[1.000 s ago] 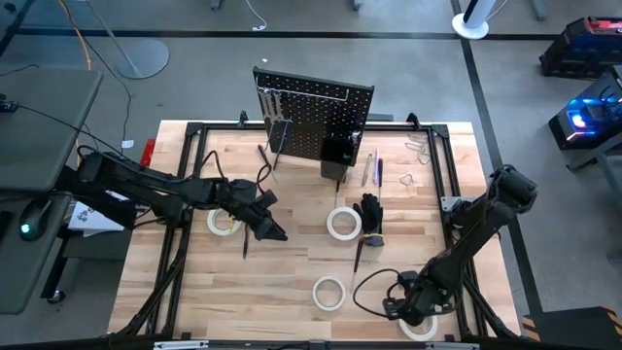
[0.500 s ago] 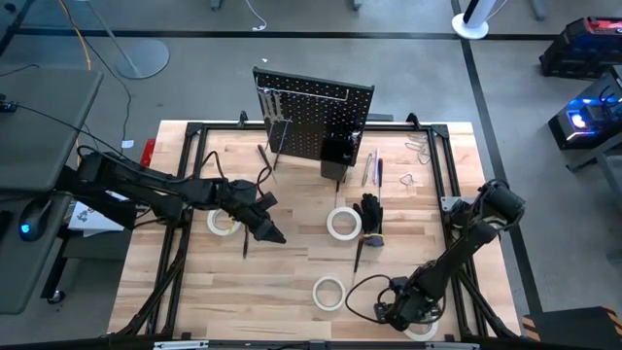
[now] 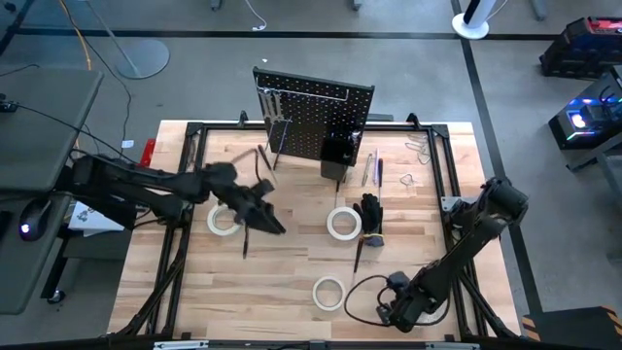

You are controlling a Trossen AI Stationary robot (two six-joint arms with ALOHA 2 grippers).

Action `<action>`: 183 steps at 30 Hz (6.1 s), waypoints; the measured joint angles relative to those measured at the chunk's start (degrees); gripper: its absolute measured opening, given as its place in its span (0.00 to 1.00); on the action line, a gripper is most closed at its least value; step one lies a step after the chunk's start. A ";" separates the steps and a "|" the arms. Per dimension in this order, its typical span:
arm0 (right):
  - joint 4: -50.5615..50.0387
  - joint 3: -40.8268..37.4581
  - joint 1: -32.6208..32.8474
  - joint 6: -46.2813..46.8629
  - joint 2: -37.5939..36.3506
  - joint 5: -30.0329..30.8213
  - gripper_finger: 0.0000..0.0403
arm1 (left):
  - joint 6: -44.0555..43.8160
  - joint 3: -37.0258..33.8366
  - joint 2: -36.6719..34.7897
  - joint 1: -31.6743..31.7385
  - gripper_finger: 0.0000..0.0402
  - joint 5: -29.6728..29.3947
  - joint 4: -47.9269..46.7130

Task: Hang tools onto peg board
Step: Hang the masking tape onto the pegboard

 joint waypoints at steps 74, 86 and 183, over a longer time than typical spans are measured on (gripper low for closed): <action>75.60 17.98 -47.99 -76.85 -13.57 -20.63 0.43 | -8.68 28.36 12.15 12.50 0.15 9.58 23.01; 55.02 18.24 -46.82 -80.25 -23.66 -18.31 0.51 | 11.48 20.59 2.11 24.60 0.15 21.88 -2.02; -7.60 4.25 -35.22 -57.38 -13.78 7.58 0.52 | 32.61 -3.71 -12.52 4.72 0.47 -7.66 -10.27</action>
